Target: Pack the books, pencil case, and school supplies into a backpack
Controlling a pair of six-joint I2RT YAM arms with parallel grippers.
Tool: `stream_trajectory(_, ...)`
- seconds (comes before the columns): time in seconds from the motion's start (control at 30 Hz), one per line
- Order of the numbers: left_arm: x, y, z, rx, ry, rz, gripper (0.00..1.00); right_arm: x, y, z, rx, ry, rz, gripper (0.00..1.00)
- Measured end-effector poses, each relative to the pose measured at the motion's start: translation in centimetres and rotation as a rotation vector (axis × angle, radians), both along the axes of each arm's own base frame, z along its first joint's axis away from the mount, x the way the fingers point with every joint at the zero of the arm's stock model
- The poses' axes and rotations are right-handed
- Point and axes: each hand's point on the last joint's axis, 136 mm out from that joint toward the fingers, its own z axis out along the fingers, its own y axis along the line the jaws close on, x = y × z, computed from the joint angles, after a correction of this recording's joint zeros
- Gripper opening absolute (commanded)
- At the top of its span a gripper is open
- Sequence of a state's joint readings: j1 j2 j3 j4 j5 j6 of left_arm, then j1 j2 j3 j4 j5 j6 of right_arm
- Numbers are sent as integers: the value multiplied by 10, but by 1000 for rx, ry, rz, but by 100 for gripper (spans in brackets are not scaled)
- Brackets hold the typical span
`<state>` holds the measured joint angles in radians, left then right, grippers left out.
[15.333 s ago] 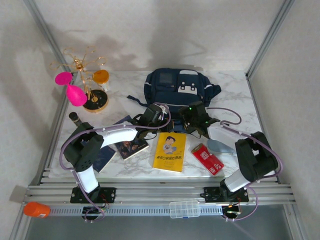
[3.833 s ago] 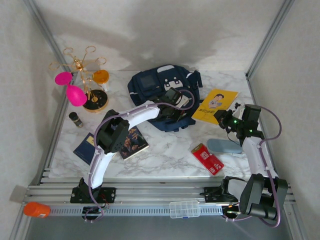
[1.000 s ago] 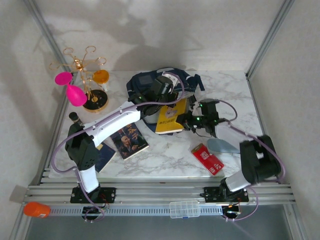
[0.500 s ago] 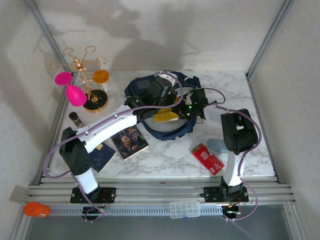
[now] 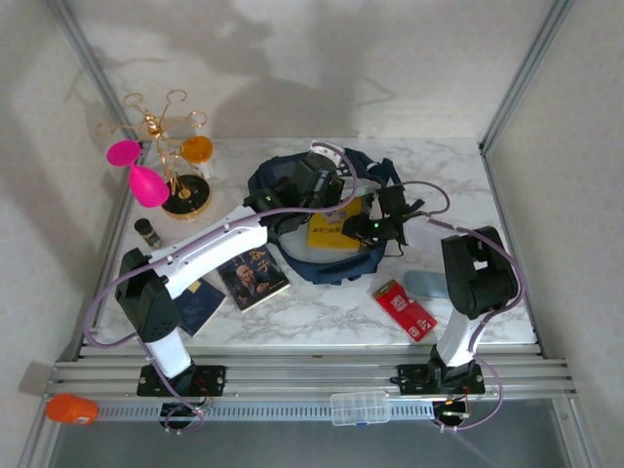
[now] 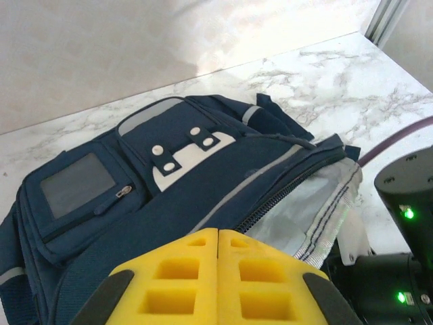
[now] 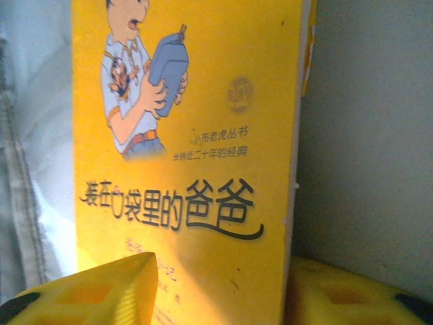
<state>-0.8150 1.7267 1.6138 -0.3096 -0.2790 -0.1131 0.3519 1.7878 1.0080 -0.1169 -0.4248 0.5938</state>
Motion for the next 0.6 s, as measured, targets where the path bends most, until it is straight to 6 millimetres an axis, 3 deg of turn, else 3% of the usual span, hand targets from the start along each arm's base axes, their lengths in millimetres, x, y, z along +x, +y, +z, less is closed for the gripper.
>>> stream_trajectory(0.07, 0, 0, 0, 0, 0, 0, 0, 0, -2, -3, -30, -6, -4, 20)
stream_trajectory(0.13, 0, 0, 0, -1, 0, 0, 0, 3, -2, -2, -34, -26, -2, 12)
stream_trajectory(0.33, 0, 1, 1, -4, -7, 6, 0, 19, 25, 17, -43, -161, 106, 4)
stream_trajectory(0.4, 1, 3, 3, -7, -14, 11, 0, 28, 37, 22, -63, -204, 149, 11)
stream_trajectory(0.5, 1, 3, 5, -10, -19, 14, 0, 46, 40, 21, -106, -238, 156, 32)
stream_trajectory(0.6, 1, 3, 3, -7, -16, 14, 0, 60, 19, 18, -135, -239, 93, 48)
